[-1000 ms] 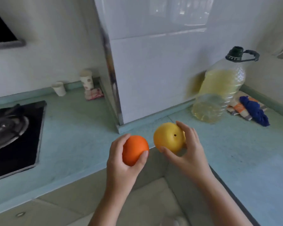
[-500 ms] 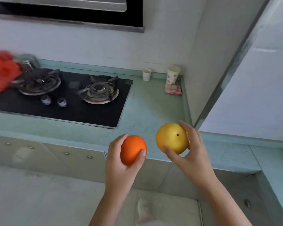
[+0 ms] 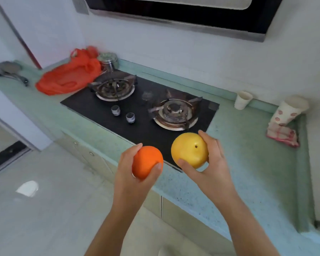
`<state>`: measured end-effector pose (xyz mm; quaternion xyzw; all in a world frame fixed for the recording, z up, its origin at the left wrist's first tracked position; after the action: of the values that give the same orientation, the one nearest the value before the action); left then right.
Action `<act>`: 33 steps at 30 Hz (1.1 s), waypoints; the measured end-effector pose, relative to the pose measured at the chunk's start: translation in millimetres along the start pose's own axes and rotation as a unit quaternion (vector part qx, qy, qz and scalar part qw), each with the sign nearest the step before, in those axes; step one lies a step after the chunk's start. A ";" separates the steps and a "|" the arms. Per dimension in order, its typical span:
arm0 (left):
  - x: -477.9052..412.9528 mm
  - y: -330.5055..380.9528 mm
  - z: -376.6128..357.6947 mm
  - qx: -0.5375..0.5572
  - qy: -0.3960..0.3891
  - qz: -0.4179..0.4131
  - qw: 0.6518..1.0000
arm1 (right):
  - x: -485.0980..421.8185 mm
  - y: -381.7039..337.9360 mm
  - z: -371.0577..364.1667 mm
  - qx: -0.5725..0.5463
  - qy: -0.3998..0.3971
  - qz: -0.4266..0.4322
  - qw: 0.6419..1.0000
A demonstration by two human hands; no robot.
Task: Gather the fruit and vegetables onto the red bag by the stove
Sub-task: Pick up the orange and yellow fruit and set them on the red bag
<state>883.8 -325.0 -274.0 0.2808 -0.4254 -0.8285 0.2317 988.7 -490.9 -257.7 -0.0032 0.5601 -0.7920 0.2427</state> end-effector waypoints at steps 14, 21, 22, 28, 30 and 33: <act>-66.0 -124.2 126.4 -0.025 0.175 0.134 0.975 | -95.5 -45.2 -218.6 -0.070 -0.226 0.076 0.969; -117.0 -207.7 214.2 -0.008 0.198 0.168 0.966 | -116.5 -84.0 -350.4 -0.064 -0.258 0.089 0.960; -125.6 -217.7 230.5 -0.008 0.199 0.168 0.965 | -120.0 -93.6 -371.3 -0.063 -0.261 0.090 0.959; -169.2 -271.4 325.7 -0.008 0.215 0.173 0.961 | -142.6 -154.7 -492.4 -0.061 -0.278 0.121 0.951; -181.6 -286.6 347.9 -0.016 0.221 0.171 0.960 | -146.3 -169.7 -524.0 -0.069 -0.284 0.129 0.948; -192.1 -309.2 371.4 -0.003 0.234 0.191 0.953 | -151.8 -180.5 -560.2 -0.065 -0.291 0.136 0.945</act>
<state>734.2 172.2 -302.3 0.3798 -0.4024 -0.6807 0.4801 898.6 110.1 -265.3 -0.1730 0.5105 -0.6779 0.4999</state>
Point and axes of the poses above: each hand's wrist, its own x-axis away from the middle knuckle, its own z-axis out of the back of the hand, y = z × x, the point moved 6 cm from there along -x, towards the middle knuckle, and after that the axes turned 8 degrees about -x, right-handed, at the moved point
